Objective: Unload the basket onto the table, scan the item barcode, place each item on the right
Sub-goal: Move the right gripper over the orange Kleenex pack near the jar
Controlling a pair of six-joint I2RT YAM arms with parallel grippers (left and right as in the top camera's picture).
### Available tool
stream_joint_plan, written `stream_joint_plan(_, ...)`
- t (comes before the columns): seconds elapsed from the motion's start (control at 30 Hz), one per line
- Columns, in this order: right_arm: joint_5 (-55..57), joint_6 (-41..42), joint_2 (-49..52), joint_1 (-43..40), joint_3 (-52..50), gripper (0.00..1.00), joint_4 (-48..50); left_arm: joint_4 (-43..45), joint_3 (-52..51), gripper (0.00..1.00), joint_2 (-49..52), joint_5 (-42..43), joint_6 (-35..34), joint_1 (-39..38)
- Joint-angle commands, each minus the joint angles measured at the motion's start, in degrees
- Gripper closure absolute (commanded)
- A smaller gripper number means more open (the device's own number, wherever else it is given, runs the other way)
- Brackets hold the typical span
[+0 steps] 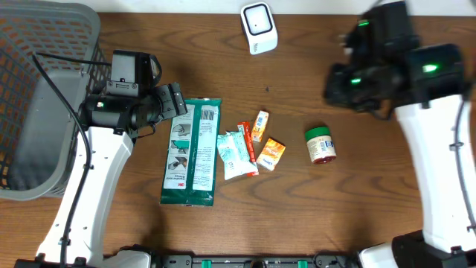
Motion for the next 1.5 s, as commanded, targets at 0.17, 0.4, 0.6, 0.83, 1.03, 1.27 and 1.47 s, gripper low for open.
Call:
stream_joint_plan(0.17, 14.56, 11.26, 9.33, 18.25, -1.29, 0.52, 3.15, -0.15, 0.04, 0.12, 0.28, -0.33, 0.52, 0.20)
stream_joint_plan(0.4, 14.58, 11.52, 20.98, 22.64, -1.33, 0.48, 6.64, -0.15, 0.07, 0.12, 0.28, -0.33, 0.52, 0.20)
stream_joint_plan(0.6, 14.58, 13.18, 28.13, 21.44, -1.33, 0.39, 7.78, -0.15, 0.07, 0.12, 0.28, -0.33, 0.52, 0.20)
stream_joint_plan(0.83, 15.15, 13.20, 32.44, 20.59, -1.38, 0.30, 9.99, -0.15, 0.07, 0.12, 0.28, -0.33, 0.52, 0.20)
stream_joint_plan(1.03, 15.93, 15.13, 33.73, 20.31, -1.81, 0.35, 11.39, -0.15, 0.04, 0.12, 0.28, -0.33, 0.52, 0.20)
stream_joint_plan(1.27, 18.05, 16.87, 33.73, 19.71, -4.44, 0.39, 12.87, -0.15, 0.04, 0.12, 0.28, -0.33, 0.52, 0.20)
stream_joint_plan(1.47, 17.07, 18.53, 33.73, 18.64, -7.52, 0.41, 15.54, -0.15, 0.07, 0.12, 0.28, -0.33, 0.52, 0.20)
